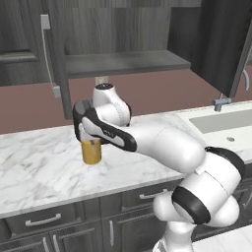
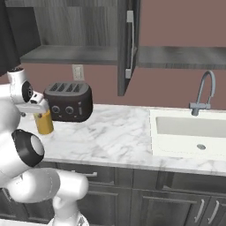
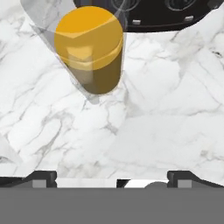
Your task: There is a tray on the dining counter. Grab the cup, mug, and pitcher and place them on the tray. The pitcher may be placed next to the tray if it cannot fit the tray.
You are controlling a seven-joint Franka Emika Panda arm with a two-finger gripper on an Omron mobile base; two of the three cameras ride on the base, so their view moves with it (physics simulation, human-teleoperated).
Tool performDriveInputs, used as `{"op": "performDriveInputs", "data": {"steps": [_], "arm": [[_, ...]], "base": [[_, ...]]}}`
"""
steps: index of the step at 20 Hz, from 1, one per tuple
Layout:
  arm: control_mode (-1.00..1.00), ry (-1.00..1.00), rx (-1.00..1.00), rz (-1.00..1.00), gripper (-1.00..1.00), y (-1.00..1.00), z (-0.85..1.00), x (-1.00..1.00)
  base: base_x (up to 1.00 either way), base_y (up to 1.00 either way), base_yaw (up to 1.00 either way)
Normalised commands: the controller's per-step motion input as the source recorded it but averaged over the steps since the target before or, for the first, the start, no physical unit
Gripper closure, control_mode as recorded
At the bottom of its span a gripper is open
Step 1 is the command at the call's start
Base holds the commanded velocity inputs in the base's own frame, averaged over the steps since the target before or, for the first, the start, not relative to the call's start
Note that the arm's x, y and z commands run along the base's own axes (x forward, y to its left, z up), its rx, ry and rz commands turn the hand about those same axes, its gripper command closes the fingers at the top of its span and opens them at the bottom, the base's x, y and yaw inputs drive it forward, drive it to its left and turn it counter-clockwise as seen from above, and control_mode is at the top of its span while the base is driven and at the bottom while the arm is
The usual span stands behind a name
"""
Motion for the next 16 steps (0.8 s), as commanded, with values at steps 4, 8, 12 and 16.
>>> {"op": "performDriveInputs", "data": {"steps": [4,8,12,16], "arm": [[-1.00,0.11,0.00,-0.03,-1.00,0.09,-0.12,0.22],[-1.00,0.08,0.00,-0.01,-1.00,0.16,-0.18,0.07],[-1.00,0.02,0.00,-0.01,-1.00,0.18,-0.17,0.03],[-1.00,0.00,0.00,-0.01,-1.00,0.13,-0.09,0.05]], "base": [[0.00,0.00,0.00],[0.00,0.00,0.00],[0.00,0.00,0.00],[0.00,0.00,0.00]]}}
